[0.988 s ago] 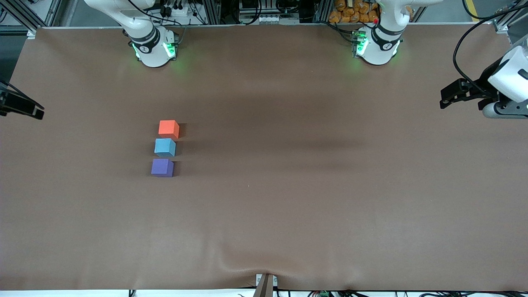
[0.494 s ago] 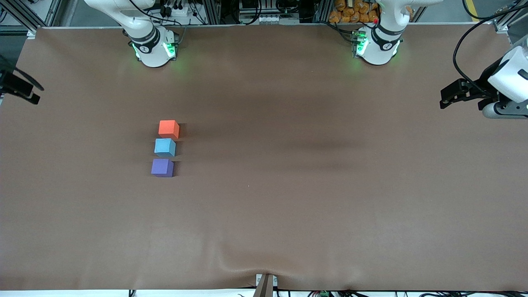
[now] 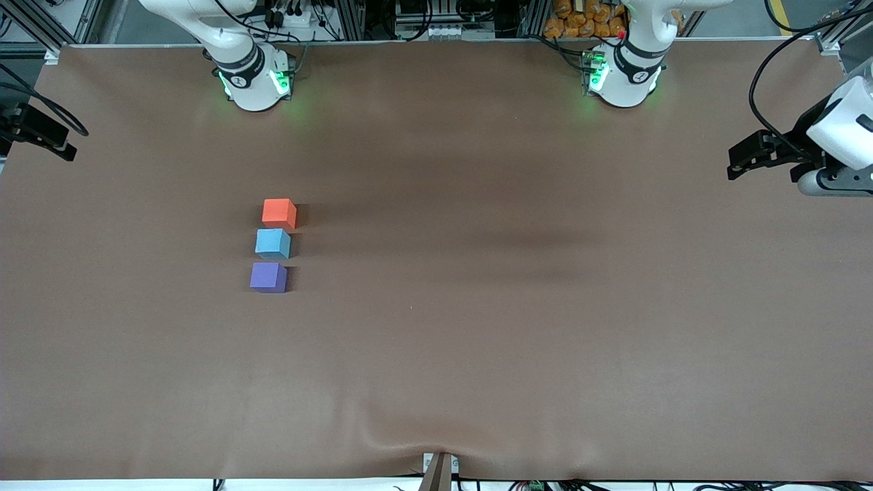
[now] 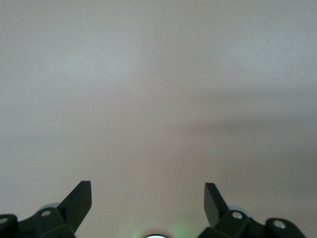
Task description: Place blue block between orange and purple blocks
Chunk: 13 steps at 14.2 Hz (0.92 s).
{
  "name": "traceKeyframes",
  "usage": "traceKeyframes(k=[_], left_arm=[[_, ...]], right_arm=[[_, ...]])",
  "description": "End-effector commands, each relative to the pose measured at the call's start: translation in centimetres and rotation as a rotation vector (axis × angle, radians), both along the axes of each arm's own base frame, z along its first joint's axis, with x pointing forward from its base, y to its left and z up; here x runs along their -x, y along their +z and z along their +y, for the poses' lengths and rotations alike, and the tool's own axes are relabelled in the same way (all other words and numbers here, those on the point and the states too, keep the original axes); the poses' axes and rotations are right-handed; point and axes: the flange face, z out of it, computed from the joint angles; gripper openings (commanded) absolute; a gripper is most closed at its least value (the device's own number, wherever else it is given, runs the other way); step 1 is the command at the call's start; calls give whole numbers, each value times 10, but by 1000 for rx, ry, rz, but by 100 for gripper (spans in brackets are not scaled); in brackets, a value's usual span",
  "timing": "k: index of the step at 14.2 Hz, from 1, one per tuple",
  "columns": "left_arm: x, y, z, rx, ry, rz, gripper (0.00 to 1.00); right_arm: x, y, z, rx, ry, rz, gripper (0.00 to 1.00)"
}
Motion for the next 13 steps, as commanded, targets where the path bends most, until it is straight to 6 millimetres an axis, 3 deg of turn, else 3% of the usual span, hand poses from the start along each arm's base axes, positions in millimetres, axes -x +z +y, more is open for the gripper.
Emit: traceKeyframes(k=[1,5,13], left_arm=[[0,4,0,2,-3,-9,100],[0,3,1,1,-15,-8,100],[3,5,4,-7,-73,-4,100]], right_arm=[[5,6,-4,22,-4,-17,100],[5,5,7,30,26,-11,100],[5,5,5,32,97,-7,100]])
